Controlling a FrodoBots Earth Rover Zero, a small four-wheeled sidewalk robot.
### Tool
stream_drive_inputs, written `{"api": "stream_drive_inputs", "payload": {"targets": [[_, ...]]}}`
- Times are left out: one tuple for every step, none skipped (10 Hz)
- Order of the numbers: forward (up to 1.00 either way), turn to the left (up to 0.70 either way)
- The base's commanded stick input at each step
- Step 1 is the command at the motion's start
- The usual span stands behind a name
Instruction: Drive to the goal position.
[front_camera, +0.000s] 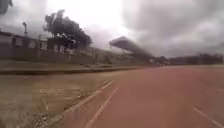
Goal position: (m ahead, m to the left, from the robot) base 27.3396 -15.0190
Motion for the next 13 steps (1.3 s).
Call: {"api": "stream_drive_inputs", "payload": {"targets": [[0.00, 0.45], [0.00, 0.45], [0.00, 0.45], [0.00, 0.45], [0.00, 0.45], [0.00, 0.45], [0.00, 0.45], [0.00, 0.45], [0.00, 0.45], [0.00, 0.45], [0.00, 0.45], [0.00, 0.45], [0.00, 0.45]]}}
